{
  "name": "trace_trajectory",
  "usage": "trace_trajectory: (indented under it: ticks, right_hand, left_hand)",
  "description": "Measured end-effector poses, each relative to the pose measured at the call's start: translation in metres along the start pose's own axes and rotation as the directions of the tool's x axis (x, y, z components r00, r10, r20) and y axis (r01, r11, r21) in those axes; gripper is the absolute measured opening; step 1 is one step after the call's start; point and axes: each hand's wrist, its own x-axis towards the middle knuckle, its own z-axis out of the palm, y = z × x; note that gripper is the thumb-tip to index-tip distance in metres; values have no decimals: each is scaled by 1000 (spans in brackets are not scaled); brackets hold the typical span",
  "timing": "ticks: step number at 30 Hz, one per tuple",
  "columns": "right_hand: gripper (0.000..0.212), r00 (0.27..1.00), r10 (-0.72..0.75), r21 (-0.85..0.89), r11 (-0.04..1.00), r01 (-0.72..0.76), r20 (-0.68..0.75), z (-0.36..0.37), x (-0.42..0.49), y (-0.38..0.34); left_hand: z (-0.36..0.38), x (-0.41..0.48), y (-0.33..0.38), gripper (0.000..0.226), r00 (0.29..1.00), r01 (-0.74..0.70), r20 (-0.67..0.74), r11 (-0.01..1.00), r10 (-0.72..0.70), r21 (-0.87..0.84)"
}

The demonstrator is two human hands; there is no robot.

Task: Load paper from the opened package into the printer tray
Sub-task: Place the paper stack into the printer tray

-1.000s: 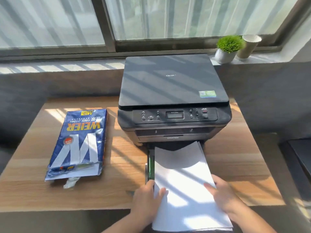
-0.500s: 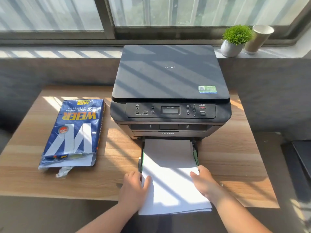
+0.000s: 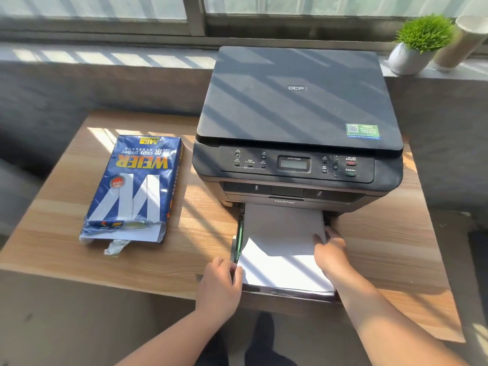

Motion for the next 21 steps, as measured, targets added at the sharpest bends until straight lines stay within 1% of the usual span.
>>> trace_trajectory:
  ticks: [2, 5, 7, 9, 10, 13, 14, 16, 17, 18, 20, 21]
  right_hand:
    - [47, 998, 15, 4, 1000, -14, -55, 7, 7, -9]
    - [52, 991, 2, -95, 995, -15, -135, 16, 17, -19]
    - [51, 985, -53, -179, 984, 23, -165, 20, 16, -25]
    - [48, 974, -145, -253, 963, 98, -174, 23, 14, -25]
    - [48, 964, -201, -263, 953, 152, -171, 24, 13, -22]
    - [49, 939, -306, -219, 938, 268, -159, 25, 10, -16]
    - [48, 924, -341, -189, 932, 309, -172, 22, 6, -16]
    - [42, 887, -382, -172, 922, 346, -261, 6, -7, -10]
    - [38, 876, -375, -205, 924, 324, -305, -4, -14, -4]
    - [34, 884, -345, -250, 929, 273, -317, -13, -20, 5]
    - [24, 933, -241, -320, 935, 150, -268, -22, -27, 23]
    - [21, 948, -208, -330, 936, 122, -241, -23, -27, 31]
  left_hand:
    - [1, 0, -2, 21, 1000, 1, -2, 1000, -1, 16]
    - [1, 0, -3, 19, 1000, 11, -11, 1000, -11, 18]
    - [2, -1, -3, 18, 1000, -2, -10, 999, 2, 33]
    - [3, -2, -4, 16, 1000, -20, -13, 999, 20, 48]
    - [3, -2, -4, 15, 1000, -27, -11, 998, 27, 53]
    - [3, -3, -4, 11, 999, -39, 9, 997, 38, 66]
    - [3, -1, -3, 10, 999, -41, 12, 997, 40, 70]
    - [2, 9, 0, 14, 999, -47, -9, 997, 48, 65]
    - [2, 16, 4, 19, 999, -37, -23, 997, 38, 63]
    - [3, 24, 9, 24, 999, -17, -34, 998, 19, 62]
    - [5, 38, 21, 30, 998, 4, -57, 998, -1, 55]
    - [6, 42, 27, 29, 998, 14, -58, 998, -11, 54]
